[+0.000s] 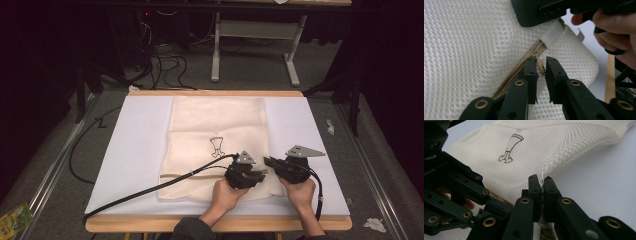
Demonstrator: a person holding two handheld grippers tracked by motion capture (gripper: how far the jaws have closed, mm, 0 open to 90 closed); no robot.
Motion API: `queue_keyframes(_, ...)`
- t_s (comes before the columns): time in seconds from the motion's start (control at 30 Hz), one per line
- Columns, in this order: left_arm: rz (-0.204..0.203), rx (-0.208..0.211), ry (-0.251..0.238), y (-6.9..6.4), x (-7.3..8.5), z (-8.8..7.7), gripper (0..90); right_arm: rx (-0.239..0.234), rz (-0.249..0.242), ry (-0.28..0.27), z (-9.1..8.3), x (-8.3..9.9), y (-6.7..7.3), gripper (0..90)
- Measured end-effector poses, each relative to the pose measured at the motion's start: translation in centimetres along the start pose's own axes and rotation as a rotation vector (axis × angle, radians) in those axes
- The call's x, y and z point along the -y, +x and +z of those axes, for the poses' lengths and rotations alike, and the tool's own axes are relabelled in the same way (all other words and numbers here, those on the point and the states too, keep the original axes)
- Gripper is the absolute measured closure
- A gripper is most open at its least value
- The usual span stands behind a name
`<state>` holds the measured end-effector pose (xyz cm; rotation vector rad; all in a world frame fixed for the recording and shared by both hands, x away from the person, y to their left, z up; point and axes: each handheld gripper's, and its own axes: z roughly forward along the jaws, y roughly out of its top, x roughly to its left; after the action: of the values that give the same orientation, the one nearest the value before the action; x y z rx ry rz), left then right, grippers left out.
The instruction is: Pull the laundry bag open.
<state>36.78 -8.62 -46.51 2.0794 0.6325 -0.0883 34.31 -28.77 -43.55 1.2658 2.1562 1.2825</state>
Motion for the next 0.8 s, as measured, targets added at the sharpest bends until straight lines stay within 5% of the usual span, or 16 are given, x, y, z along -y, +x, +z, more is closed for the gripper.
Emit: queue_keyframes(0.8,0.063,-0.047,0.038,-0.5,0.0,-1.0,86.9,0.007,0.001,0.016,0.0,0.4,-0.3,88.2)
